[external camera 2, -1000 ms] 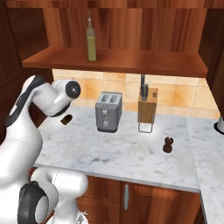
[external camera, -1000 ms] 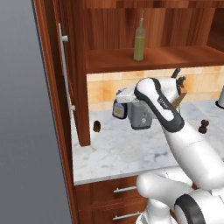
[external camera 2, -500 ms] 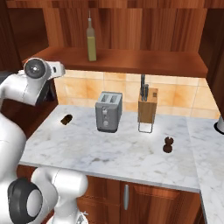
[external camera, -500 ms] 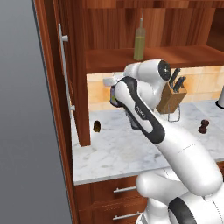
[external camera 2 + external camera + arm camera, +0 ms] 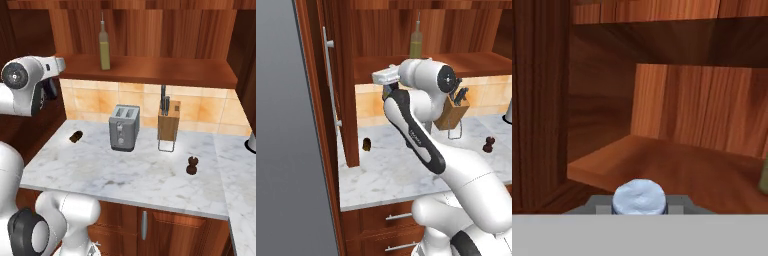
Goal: There are various items on the counter. Only move the condiments/shakers into the cabinet.
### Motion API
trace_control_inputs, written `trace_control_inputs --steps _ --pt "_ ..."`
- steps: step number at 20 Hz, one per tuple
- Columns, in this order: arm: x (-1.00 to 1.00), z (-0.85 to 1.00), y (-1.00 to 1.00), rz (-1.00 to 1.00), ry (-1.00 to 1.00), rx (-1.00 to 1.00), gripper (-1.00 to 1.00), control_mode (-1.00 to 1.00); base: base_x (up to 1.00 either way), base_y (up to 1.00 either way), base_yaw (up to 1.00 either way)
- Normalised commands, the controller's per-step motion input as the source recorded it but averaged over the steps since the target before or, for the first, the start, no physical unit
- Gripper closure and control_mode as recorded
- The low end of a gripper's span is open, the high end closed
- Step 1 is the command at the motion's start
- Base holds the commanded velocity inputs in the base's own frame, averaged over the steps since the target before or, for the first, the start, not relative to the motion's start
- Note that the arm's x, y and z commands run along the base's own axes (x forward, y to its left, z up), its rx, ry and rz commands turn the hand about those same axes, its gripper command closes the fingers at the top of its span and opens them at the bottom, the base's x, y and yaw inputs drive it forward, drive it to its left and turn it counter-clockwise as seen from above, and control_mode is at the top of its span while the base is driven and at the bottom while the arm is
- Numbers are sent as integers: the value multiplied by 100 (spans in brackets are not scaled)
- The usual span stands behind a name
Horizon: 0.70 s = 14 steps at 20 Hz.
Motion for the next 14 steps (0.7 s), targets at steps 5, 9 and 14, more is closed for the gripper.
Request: trace_control_inputs --steps 5,9,14 --pt "9 45 -14 -4 -10 6 100 -100 0 0 0" --pt "32 57 -17 -9 0 8 100 -100 0 0 0" --pt "41 44 -2 -6 0 5 100 -100 0 0 0"
